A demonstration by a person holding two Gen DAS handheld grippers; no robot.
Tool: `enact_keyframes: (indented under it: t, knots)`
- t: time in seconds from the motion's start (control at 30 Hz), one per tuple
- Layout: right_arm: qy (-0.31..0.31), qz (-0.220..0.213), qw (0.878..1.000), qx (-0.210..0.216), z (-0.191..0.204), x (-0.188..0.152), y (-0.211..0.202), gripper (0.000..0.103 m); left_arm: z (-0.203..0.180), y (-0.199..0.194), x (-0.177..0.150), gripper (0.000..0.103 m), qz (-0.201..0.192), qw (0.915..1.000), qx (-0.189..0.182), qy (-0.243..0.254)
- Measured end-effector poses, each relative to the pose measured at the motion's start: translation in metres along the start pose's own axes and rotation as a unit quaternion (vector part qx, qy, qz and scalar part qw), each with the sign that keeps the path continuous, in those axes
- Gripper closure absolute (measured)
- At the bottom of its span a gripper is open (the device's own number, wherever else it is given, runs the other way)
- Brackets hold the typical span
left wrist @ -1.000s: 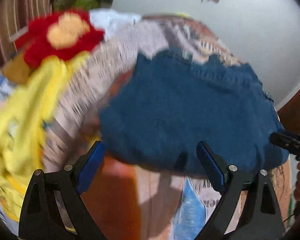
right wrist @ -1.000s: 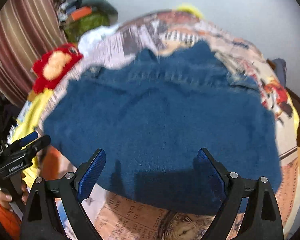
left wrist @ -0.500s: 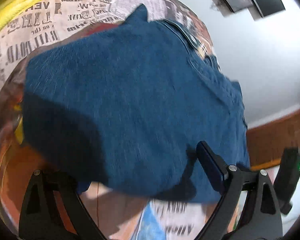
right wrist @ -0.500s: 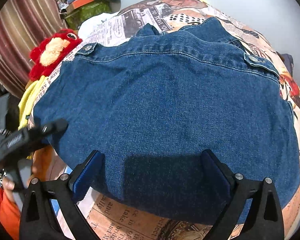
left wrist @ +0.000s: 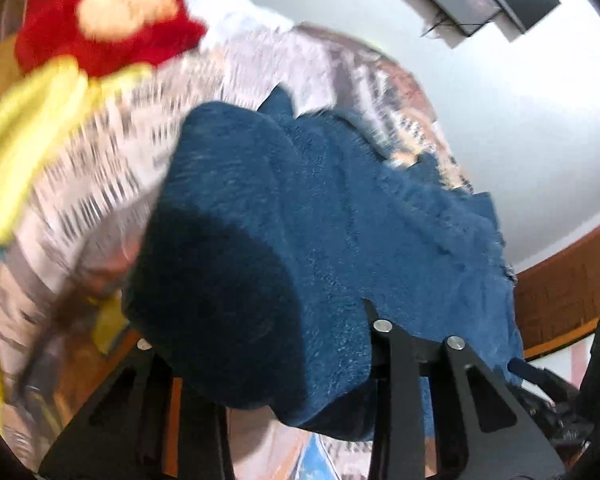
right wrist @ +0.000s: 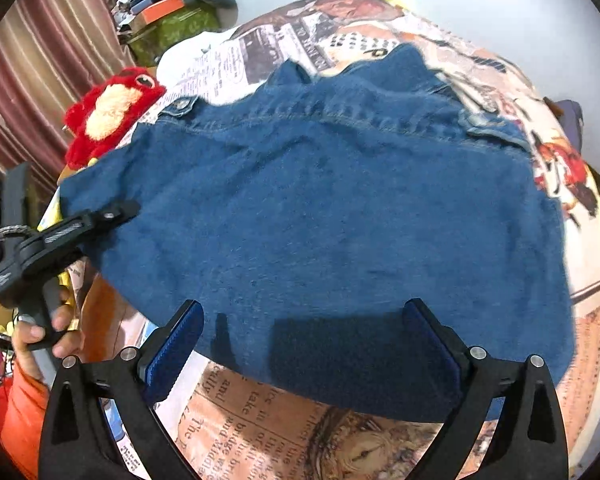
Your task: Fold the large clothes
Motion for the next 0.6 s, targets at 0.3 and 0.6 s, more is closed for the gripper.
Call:
enact_keyframes:
  t: [0.3, 0.6]
  knots:
    - [0.011, -0.030, 0.999, 0.003, 0.007, 0.014, -0.025, 0.004, -0.058, -0.107, -0.009, 0.073, -0.148, 0.9820, 0.050, 0.107]
    - [-0.053, 0.028, 0.998, 0.012, 0.063, 0.015, 0.035, 0.004, -0.099, -0.127, -0.023, 0.073, -0.195, 0.9608, 0.082, 0.179]
Point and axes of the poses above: each gripper's, at about its wrist camera, not at the fingertips, and y roughly the way its jaws point, z to its left, x to its top, the point moved 1 cm from there along y, roughly the way its jaws point, and after that the axes turned 10 degrees about z, right-handed, at the moved point
